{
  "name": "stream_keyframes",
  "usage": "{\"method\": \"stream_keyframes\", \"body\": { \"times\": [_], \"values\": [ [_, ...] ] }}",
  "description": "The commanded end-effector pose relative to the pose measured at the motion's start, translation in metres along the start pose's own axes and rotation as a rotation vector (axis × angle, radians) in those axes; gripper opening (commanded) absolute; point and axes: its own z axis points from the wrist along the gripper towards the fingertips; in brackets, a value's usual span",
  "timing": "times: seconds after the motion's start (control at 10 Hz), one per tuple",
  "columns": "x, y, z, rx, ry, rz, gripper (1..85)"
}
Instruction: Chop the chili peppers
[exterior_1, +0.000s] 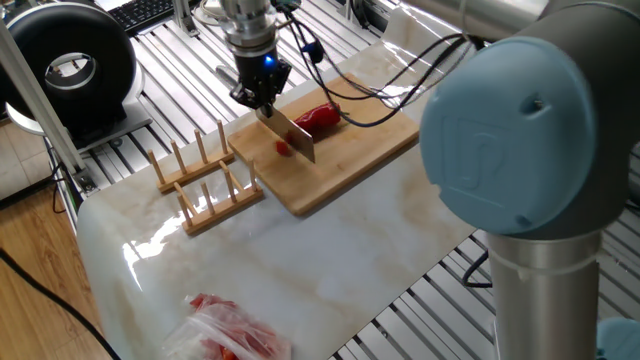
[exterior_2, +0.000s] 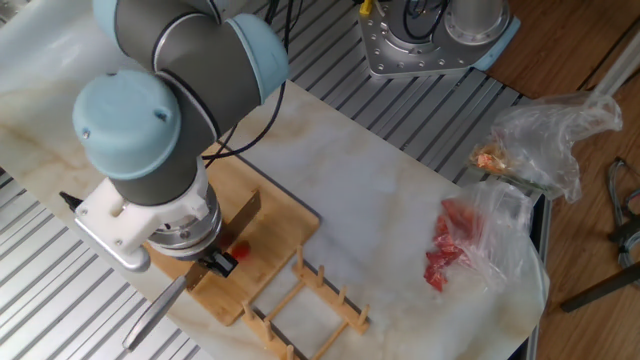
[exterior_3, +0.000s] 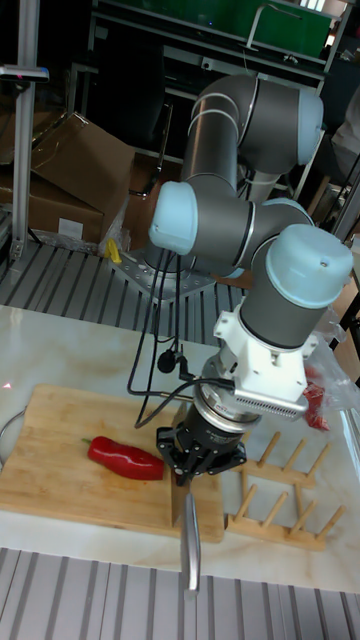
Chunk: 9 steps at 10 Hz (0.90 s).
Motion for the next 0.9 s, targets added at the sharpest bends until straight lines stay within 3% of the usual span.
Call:
{"method": "stream_keyframes", "body": {
  "times": [0.0, 0.3, 0.5, 0.8],
  "values": [
    [0.0, 0.003, -0.004, 0.002, 0.023, 0.004, 1.3],
    [-0.001, -0.004, -0.016, 0.022, 0.012, -0.021, 1.3],
    [0.002, -0.008, -0.037, -0.003, 0.003, -0.036, 1.3],
    [-0.003, -0.03, -0.056, -0.001, -0.022, -0.059, 1.3]
  ]
}}
